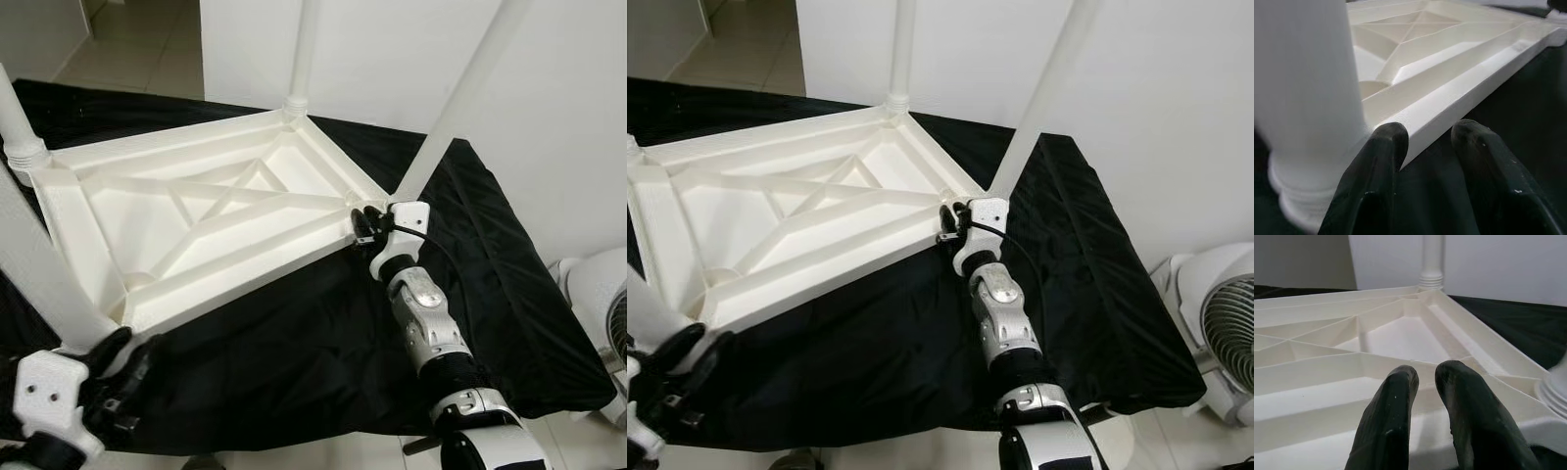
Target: Building children table
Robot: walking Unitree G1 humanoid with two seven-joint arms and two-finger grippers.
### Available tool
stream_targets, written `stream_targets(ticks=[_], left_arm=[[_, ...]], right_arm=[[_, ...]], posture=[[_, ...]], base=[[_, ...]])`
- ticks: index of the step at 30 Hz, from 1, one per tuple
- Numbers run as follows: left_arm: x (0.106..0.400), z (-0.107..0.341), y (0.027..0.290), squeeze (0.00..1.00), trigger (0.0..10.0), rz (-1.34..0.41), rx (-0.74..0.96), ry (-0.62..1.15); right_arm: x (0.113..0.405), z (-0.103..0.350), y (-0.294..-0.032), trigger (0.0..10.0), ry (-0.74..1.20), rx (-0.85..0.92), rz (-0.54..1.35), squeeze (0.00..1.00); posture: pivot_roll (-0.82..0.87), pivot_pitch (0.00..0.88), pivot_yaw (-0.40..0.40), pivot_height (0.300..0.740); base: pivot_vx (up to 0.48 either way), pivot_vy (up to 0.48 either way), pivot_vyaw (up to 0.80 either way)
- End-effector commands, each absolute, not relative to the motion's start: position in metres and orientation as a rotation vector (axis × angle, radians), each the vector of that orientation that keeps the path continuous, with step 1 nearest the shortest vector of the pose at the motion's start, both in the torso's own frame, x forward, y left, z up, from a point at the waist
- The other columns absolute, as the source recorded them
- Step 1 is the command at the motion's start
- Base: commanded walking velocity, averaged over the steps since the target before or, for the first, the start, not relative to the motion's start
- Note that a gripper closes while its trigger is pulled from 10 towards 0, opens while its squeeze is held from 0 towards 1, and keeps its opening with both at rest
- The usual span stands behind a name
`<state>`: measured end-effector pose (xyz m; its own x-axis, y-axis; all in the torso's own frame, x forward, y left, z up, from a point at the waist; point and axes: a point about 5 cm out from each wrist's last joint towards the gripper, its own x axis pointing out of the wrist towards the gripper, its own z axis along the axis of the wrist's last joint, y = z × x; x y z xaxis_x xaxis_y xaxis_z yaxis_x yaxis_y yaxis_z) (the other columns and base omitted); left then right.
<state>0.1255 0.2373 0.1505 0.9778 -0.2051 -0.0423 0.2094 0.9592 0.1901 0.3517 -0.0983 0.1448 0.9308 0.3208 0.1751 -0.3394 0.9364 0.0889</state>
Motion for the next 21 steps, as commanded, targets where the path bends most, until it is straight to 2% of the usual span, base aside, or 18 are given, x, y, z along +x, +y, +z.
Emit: stream_targets(ticks=[1, 5, 6, 8, 13, 16, 17, 18, 20, 21], left_arm=[[0.117, 0.154, 0.253, 0.00, 10.0, -0.098, 0.228, 0.033], [0.111, 0.156, 0.265, 0.00, 10.0, -0.066, 0.262, 0.045], [0.104, 0.157, 0.282, 0.00, 10.0, -0.017, 0.287, 0.061], [0.104, 0.157, 0.282, 0.00, 10.0, -0.017, 0.287, 0.061], [0.088, 0.148, 0.320, 0.00, 10.0, 0.111, 0.310, 0.120], [0.086, 0.148, 0.327, 0.00, 10.0, 0.136, 0.314, 0.124], [0.086, 0.150, 0.339, 0.00, 10.0, 0.171, 0.323, 0.120], [0.086, 0.150, 0.339, 0.00, 10.0, 0.171, 0.323, 0.120], [0.092, 0.156, 0.364, 0.00, 10.0, 0.243, 0.348, 0.103], [0.092, 0.156, 0.364, 0.00, 10.0, 0.243, 0.348, 0.103]], right_arm=[[0.353, 0.142, -0.096, 10.0, -0.158, 0.107, 0.355, 0.00], [0.355, 0.142, -0.092, 10.0, -0.159, 0.108, 0.372, 0.00], [0.355, 0.142, -0.091, 10.0, -0.159, 0.107, 0.378, 0.00], [0.355, 0.142, -0.091, 10.0, -0.159, 0.107, 0.378, 0.00], [0.356, 0.141, -0.095, 10.0, -0.164, 0.109, 0.364, 0.00], [0.356, 0.141, -0.095, 10.0, -0.165, 0.109, 0.361, 0.00], [0.356, 0.140, -0.096, 10.0, -0.165, 0.108, 0.358, 0.00], [0.356, 0.140, -0.096, 10.0, -0.165, 0.108, 0.358, 0.00], [0.356, 0.139, -0.097, 10.0, -0.166, 0.110, 0.353, 0.00], [0.356, 0.139, -0.097, 10.0, -0.166, 0.110, 0.353, 0.00]], posture=[[0.44, 0.077, -0.155, 0.740], [0.45, 0.078, -0.157, 0.740], [0.45, 0.074, -0.156, 0.740], [0.45, 0.074, -0.156, 0.740], [0.43, 0.069, -0.152, 0.740], [0.43, 0.069, -0.152, 0.740], [0.43, 0.067, -0.150, 0.740], [0.43, 0.067, -0.150, 0.740], [0.42, 0.065, -0.152, 0.740], [0.42, 0.065, -0.152, 0.740]], base=[[0.000, 0.000, 0.00], [0.000, 0.000, 0.00], [0.000, 0.000, 0.00], [0.000, 0.000, 0.00], [0.000, 0.000, 0.00], [0.000, 0.000, 0.00], [0.000, 0.000, 0.00], [0.000, 0.000, 0.00], [0.000, 0.000, 0.00], [0.000, 0.000, 0.00]])
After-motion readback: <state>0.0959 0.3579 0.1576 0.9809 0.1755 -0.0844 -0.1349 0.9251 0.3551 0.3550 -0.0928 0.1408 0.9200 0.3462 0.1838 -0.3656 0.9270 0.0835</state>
